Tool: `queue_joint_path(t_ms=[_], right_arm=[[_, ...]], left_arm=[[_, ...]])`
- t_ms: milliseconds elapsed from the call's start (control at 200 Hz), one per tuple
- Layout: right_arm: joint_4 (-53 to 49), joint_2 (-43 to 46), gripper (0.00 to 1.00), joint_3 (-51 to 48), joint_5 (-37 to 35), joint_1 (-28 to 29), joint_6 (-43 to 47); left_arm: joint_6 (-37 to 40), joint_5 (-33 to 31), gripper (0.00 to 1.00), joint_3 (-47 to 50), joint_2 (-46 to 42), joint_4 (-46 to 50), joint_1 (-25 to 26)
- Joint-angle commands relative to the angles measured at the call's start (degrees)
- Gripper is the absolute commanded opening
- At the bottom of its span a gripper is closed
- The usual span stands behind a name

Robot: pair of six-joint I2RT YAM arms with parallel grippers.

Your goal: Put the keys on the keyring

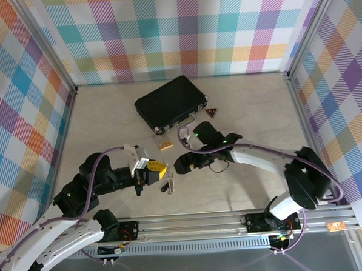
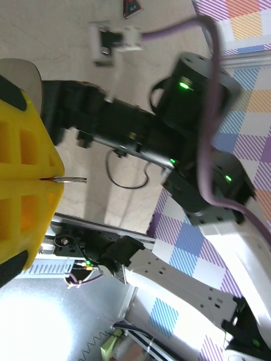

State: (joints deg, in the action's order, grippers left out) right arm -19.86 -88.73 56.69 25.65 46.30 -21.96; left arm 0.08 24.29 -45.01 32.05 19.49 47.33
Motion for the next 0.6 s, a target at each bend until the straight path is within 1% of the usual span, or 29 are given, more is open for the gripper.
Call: queue_joint_path(t_ms=[0, 115, 230, 380, 595], right_arm=[[-1.86, -4.45, 0.83, 4.59, 1.3, 1.82, -0.04], [-2.83, -9.65, 0.79, 7.78, 0.64, 4.12, -0.23], [-4.37, -13.9, 0.69, 11.2, -0.71, 6.05, 0.38], [-6.75, -17.94, 0.6, 15.15, -2.65, 7.46, 0.63], [-12.88, -22.76, 0.51, 21.7, -6.03, 9.76, 2.91]], left_arm=[[-2.85, -0.37, 0.0, 0.91, -2.5, -0.65, -0.3], [-3.92, -1.18, 0.0, 1.72, -4.45, 0.48, -0.31], [-4.61, -1.57, 0.0, 2.31, -5.15, 0.98, -0.32], [-5.28, -1.27, 0.0, 2.81, -5.6, 0.55, -0.39], [-5.79, -1.27, 0.0, 3.37, -6.57, 0.29, -0.28]])
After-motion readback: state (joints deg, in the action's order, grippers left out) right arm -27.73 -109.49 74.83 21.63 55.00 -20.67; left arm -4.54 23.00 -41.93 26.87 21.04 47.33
